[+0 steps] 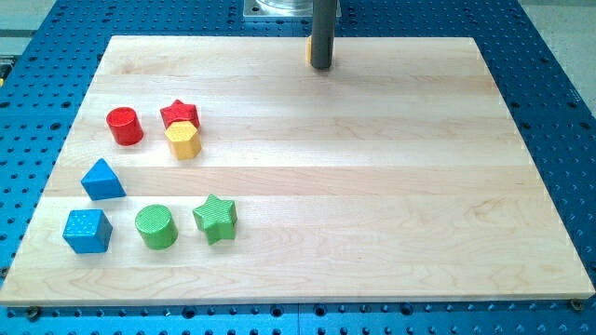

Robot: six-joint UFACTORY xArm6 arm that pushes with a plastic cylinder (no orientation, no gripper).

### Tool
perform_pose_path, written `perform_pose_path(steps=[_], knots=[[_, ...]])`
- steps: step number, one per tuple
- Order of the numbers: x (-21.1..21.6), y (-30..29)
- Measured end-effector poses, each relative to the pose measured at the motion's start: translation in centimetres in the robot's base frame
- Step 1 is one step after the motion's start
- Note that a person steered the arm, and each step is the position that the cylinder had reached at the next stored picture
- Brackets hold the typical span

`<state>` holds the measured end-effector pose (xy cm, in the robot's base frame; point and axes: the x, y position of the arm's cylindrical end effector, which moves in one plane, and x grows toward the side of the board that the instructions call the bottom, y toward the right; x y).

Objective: Push the red star towards the top right of the board

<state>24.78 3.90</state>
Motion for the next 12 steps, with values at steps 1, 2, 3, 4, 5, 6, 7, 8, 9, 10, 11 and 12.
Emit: perform_pose_path(steps=[1,2,3,4,5,6,7,8,9,10,11,12], knots=[[1.0,1.2],[0.9,1.6],[1.0,1.5],[5.8,-6.1],[4.8,-16.5],[7.8,-30.0],[14.8,-30.0],[17.3,-25.2],[17.1,-21.0],[15.8,-24.2],[14.2,-21.6],[13.0,-10.7]])
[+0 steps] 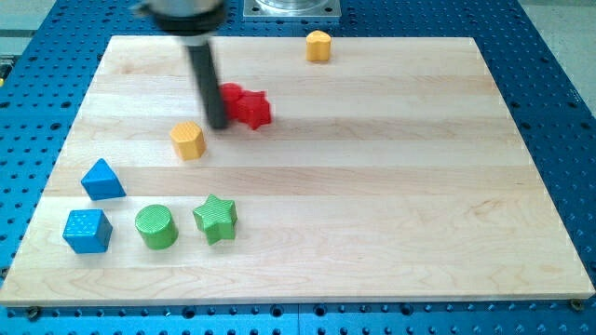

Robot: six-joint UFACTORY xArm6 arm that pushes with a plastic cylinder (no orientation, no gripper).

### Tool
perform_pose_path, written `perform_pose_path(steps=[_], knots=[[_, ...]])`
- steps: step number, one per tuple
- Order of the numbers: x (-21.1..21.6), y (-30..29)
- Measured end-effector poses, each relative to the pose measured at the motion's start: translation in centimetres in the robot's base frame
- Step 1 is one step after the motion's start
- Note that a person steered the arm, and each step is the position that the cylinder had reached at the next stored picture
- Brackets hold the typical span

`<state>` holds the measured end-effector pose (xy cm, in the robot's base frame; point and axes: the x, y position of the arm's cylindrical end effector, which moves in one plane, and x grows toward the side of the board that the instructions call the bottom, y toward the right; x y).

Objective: Push the red star towards the top right of the board

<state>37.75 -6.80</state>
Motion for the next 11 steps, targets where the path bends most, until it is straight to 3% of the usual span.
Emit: perform_pose_path(steps=[1,2,3,5,6,7,8,9,11], knots=[[0.3,2.8],[-2.9,5.0],[-5.1,12.6],[-11.8,17.9],[-11.1,16.3],[-5.0,15.9],[-7.0,20.7],[-10.0,20.8],[-14.9,15.0]])
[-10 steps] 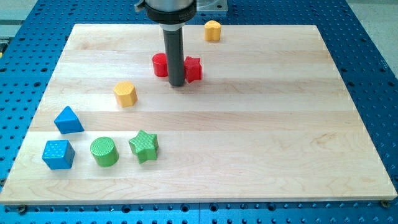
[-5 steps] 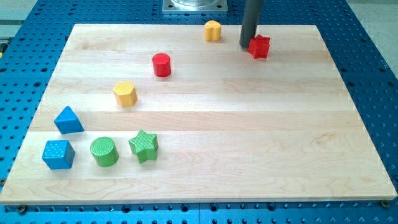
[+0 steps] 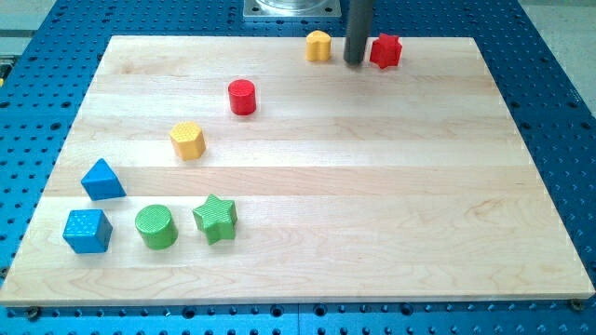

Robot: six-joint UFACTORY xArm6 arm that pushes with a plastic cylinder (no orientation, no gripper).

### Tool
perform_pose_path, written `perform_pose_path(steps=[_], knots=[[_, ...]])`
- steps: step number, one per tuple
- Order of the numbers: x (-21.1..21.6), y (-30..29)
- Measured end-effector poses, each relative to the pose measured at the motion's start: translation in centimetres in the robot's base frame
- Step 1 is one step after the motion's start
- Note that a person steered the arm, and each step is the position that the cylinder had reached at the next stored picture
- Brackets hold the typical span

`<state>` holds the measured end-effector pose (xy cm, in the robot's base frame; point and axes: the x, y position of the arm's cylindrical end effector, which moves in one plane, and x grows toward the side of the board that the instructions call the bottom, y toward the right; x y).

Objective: Push the red star towards the top right of the board

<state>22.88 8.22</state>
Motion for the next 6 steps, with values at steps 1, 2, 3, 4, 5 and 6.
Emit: perform_pose_path(steps=[1,2,3,4,5,6], knots=[[-0.9,2.1],[-0.5,7.4],[2.1,1.8],[6.4,2.6],[4.6,4.9],[2.7,8.0]])
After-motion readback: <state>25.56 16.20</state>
